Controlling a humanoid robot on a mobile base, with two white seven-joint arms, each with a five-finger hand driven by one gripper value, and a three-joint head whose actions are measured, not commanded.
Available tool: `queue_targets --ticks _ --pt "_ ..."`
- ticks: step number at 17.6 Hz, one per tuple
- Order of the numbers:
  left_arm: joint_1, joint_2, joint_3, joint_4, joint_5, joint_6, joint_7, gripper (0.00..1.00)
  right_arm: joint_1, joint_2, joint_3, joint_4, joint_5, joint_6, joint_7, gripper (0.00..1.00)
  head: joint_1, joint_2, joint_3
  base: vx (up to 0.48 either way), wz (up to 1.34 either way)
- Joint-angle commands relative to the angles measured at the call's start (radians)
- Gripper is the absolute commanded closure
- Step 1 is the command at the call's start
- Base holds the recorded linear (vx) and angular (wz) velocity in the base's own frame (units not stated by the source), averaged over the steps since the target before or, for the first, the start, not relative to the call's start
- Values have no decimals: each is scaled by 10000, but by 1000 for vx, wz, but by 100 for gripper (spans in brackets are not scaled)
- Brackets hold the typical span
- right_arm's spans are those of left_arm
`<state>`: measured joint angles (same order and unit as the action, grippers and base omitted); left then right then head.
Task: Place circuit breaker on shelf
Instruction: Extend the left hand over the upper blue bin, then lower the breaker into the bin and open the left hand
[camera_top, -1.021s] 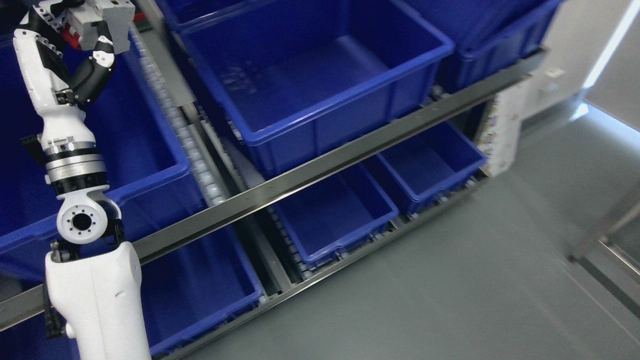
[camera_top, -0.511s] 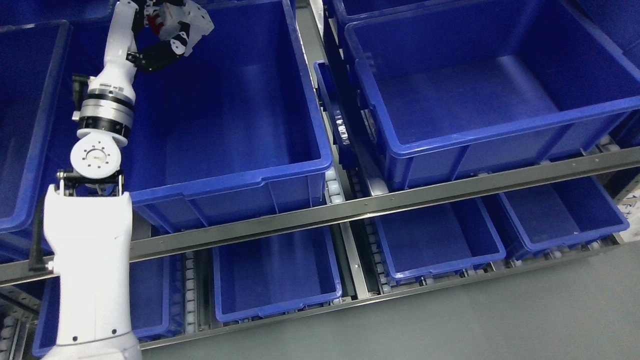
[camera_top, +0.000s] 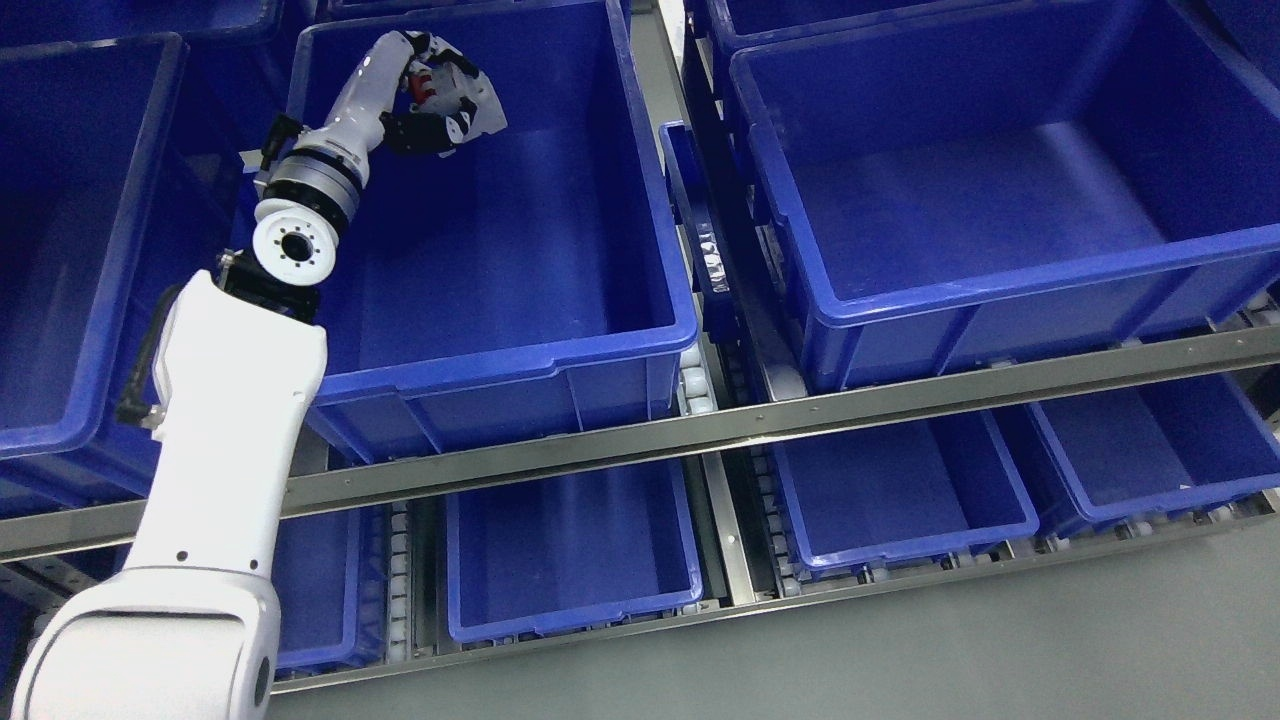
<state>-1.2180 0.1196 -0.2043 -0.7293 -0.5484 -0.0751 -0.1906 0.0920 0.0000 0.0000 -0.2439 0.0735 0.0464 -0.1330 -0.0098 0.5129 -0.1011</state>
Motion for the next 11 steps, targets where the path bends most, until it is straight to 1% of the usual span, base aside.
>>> queue_targets --ticks 1,2,5,6,9,10,11 --pt "-721 -276 -2574 4271 -361 -31 19 79 0 -175 199 0 1 319 -20 0 0 0 0 0 0" --pt "-842 -276 -2589 4423 -361 -31 19 79 0 -175 199 -15 1 334 -19 0 0 0 0 0 0" --pt "-1027 -260 -2559 4563 -361 -16 34 72 0 -175 199 0 1 334 -20 0 0 -1 0 -5 -25" --pt "-1058 -245 -2543 4563 -361 -1 34 66 0 -175 199 0 1 334 -35 0 0 -1 0 -3 -11" --pt "-1303 -199 -2513 4548 -361 30 19 36 0 -175 199 0 1 334 -35 0 0 -3 0 -1 -4" --pt "-1365 -184 -2482 4532 -346 30 34 30 0 -175 199 0 1 334 -20 0 0 -3 0 0 0" --pt "-1472 -153 -2452 4532 -361 30 34 27 0 -175 199 0 1 334 -35 0 0 -3 0 0 0"
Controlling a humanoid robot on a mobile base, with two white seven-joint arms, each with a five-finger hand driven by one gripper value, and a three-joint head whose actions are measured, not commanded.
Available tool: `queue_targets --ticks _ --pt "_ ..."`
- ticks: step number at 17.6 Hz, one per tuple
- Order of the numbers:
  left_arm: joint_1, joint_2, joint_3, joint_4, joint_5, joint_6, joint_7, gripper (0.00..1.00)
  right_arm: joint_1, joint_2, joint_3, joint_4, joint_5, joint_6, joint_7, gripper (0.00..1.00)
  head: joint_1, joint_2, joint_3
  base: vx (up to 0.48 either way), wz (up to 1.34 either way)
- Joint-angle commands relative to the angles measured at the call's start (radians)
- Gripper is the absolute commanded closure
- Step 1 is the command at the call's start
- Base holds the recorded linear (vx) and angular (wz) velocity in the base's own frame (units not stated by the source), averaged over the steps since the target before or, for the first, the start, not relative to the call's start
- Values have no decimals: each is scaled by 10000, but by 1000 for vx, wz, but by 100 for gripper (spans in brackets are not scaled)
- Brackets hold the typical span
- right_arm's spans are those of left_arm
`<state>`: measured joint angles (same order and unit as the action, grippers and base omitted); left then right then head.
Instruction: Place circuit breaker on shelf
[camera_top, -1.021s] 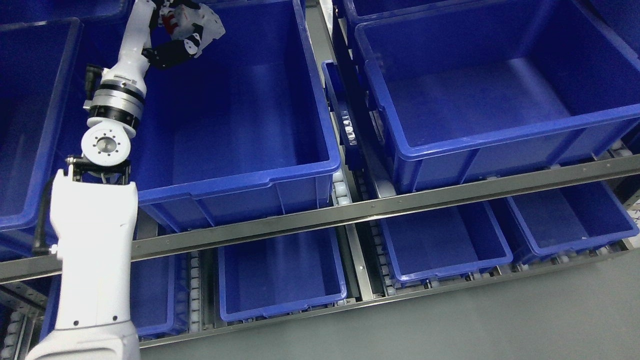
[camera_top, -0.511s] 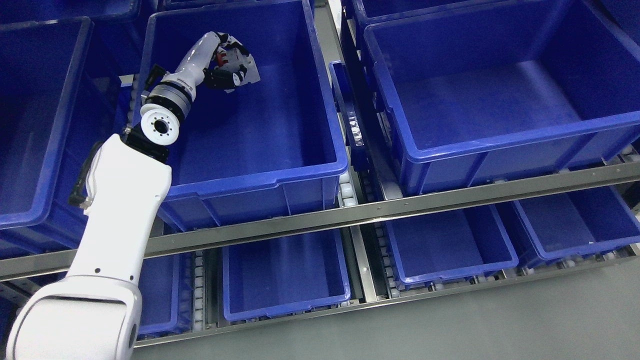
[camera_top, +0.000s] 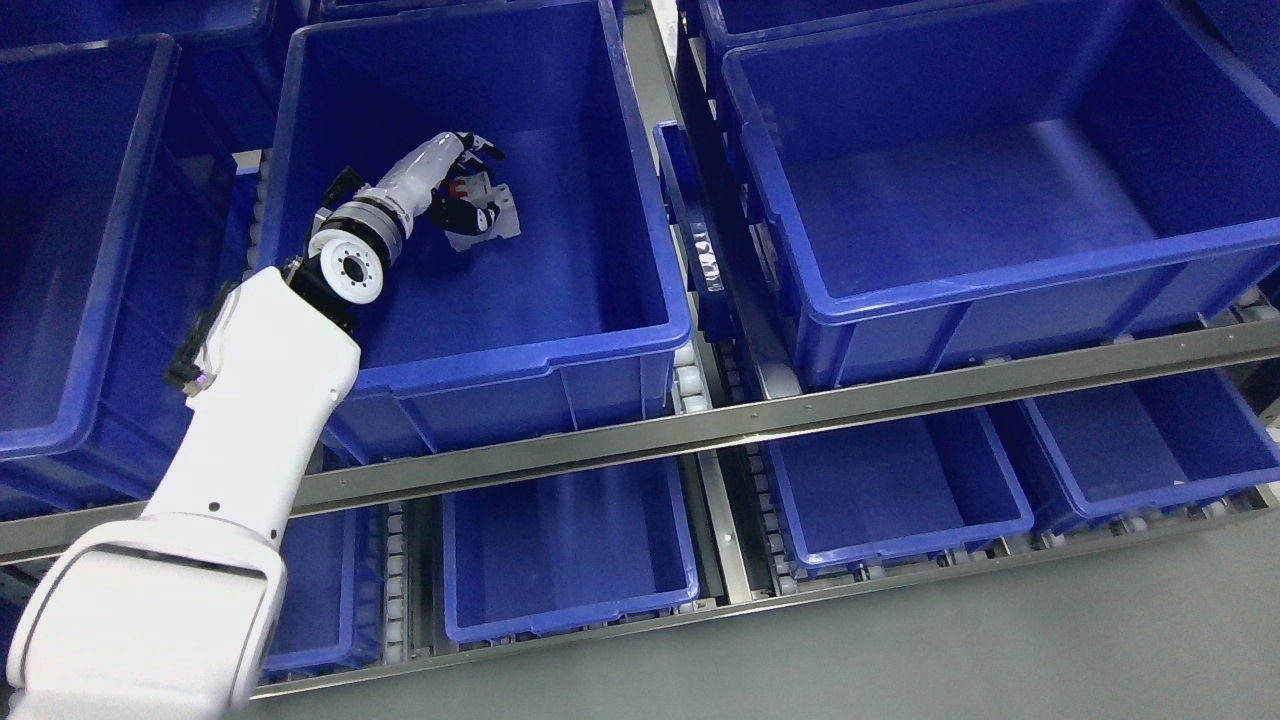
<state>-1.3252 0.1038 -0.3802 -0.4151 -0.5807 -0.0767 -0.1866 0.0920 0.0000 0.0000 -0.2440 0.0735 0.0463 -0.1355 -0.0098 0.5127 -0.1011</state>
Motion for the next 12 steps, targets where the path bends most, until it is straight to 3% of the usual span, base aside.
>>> queue_targets --ticks 1,4,6,9,11,12 --pt "-461 20 -693 1390 -38 46 10 23 0 -175 199 0 -14 334 5 0 0 0 0 0 0" --pt "-690 51 -571 1283 -7 0 102 1 0 -175 199 0 1 334 5 0 0 0 0 0 0" --pt "-876 51 451 414 85 -15 575 1 0 -175 199 0 1 334 -10 0 0 0 0 0 0" --pt "-615 -589 6209 -1949 223 -15 1498 1 0 -175 199 0 1 334 5 0 0 0 0 0 0" --pt "-539 -864 8195 -3342 527 15 1483 1 0 -175 199 0 1 334 -10 0 0 0 0 -6 -10" --pt "-478 -864 8356 -3988 1137 61 1483 1 0 -175 199 0 -14 334 -10 0 0 0 0 -12 -20"
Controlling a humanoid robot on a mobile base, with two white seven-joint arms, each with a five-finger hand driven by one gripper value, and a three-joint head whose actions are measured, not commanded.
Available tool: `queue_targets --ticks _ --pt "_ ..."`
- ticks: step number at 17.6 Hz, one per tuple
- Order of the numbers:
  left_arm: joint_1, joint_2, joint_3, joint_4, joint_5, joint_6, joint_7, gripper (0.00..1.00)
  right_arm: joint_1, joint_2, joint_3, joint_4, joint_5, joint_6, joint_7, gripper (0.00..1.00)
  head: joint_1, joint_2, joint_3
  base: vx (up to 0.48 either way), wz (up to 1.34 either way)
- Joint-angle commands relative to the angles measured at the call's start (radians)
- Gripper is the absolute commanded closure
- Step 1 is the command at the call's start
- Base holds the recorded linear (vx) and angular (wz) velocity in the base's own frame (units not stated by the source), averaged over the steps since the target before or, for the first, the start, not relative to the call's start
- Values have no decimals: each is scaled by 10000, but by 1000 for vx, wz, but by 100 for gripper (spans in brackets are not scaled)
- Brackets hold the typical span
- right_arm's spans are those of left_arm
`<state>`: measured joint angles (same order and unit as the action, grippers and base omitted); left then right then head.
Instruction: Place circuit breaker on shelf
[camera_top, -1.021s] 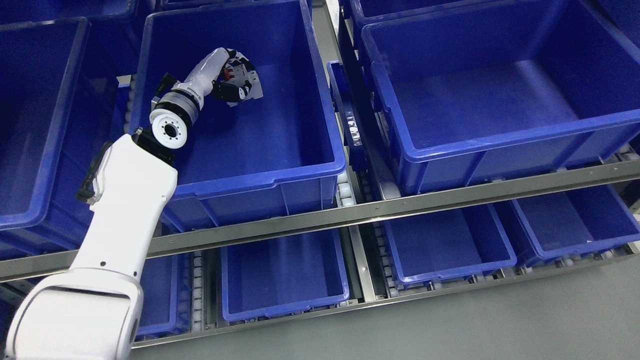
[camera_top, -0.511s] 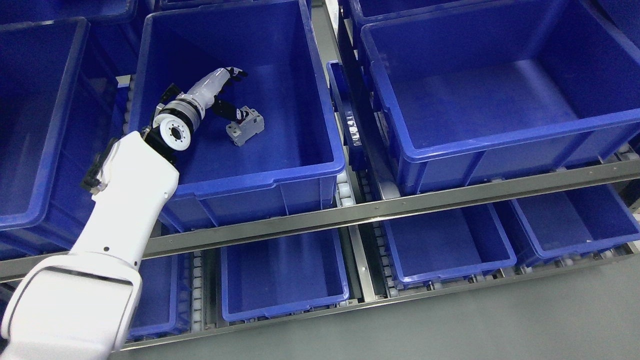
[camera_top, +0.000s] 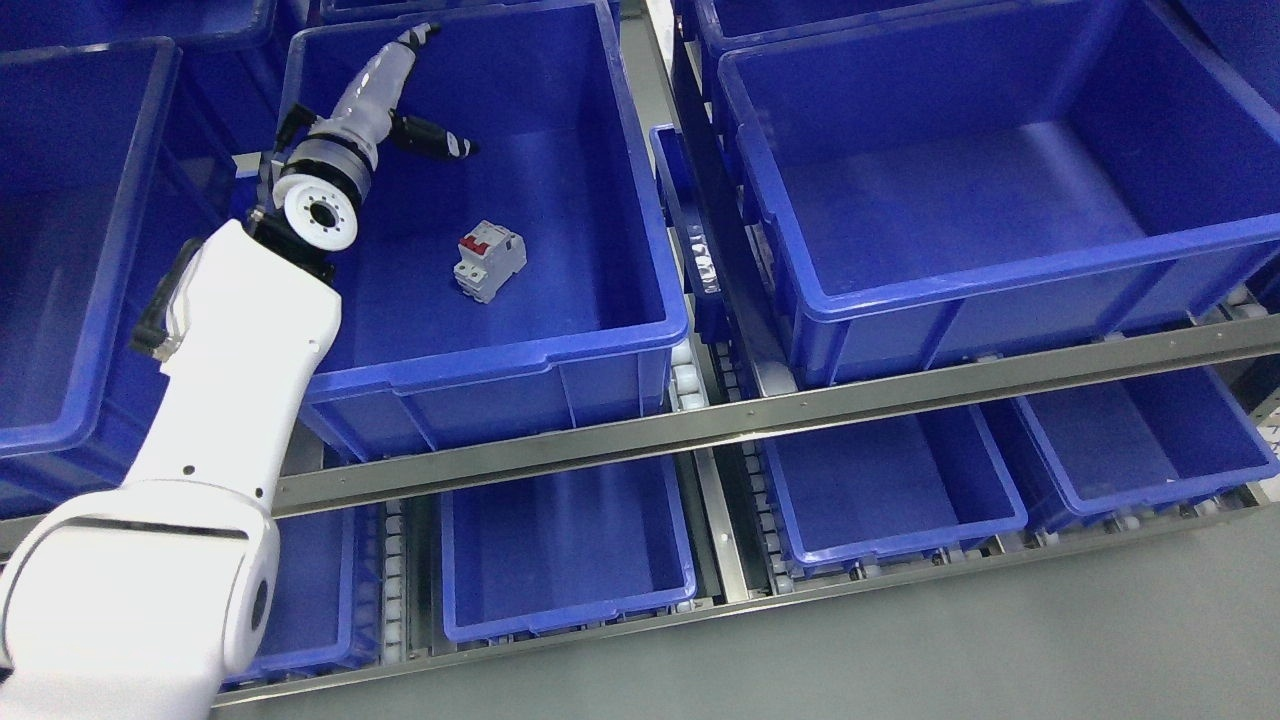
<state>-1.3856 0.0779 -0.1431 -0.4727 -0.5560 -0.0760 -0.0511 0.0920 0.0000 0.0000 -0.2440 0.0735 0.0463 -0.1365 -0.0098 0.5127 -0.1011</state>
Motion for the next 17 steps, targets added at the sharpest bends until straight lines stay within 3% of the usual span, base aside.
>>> queue_targets --ticks 1,4,5,8,10,17 --pt "294 -605 5972 -4041 1793 131 143 1 1 -174 199 0 1 334 0 0 0 0 0 -44 -6" --pt "1623 -605 5255 -6981 2691 1278 158 0 1 -174 199 0 1 334 0 0 0 0 0 -74 -62" --pt "2860 -605 4416 -8618 2798 1662 158 0 1 -174 199 0 1 334 15 0 0 0 0 -104 -118" --pt "5382 -605 3244 -10654 2860 1727 310 0 1 -174 199 0 1 334 0 0 0 0 0 -134 -39" --pt "5984 -605 3042 -10995 2860 1712 632 0 1 -174 199 0 1 334 15 0 0 0 0 -112 64" --pt "6171 -605 3057 -11027 2860 1681 649 0 1 -174 199 0 -14 319 15 0 0 0 0 -82 62"
